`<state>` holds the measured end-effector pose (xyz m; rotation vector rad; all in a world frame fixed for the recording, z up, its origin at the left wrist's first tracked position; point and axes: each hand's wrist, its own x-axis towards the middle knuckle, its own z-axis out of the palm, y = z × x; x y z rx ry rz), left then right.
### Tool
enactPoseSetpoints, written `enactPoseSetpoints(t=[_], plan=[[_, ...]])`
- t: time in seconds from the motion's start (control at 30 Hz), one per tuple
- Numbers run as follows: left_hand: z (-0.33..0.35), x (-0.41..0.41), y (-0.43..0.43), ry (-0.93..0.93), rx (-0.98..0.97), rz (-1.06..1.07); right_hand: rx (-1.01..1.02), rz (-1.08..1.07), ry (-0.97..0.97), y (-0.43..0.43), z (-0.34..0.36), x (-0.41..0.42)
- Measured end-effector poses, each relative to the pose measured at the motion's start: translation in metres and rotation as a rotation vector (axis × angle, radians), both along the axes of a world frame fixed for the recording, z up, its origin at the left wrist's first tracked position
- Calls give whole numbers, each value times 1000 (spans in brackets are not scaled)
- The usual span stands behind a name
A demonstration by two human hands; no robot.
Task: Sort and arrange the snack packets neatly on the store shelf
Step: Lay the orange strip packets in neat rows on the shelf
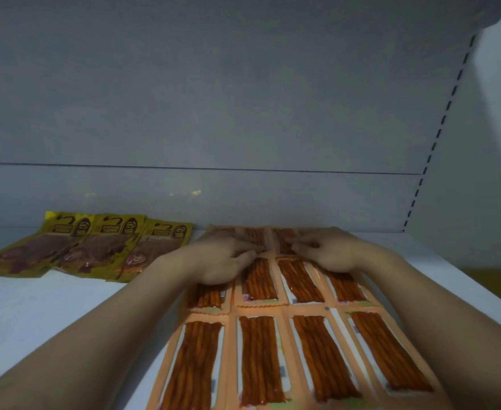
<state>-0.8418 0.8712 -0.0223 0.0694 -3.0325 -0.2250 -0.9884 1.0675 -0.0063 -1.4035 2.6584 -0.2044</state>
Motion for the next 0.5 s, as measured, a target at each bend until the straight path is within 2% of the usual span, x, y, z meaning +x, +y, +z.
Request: enactPoseSetpoints(t=[0.13, 0.3, 0.43, 0.5], plan=[[3, 2, 5, 25, -11, -7, 24, 25, 20, 1, 0, -2], [13, 21, 6, 192, 65, -33, -204, -189, 42, 22, 14, -26], [17, 24, 15, 76, 15, -43, -2, -189, 28, 27, 3, -34], [17, 24, 19, 41, 7, -48, -9, -186, -6, 25, -2, -35]])
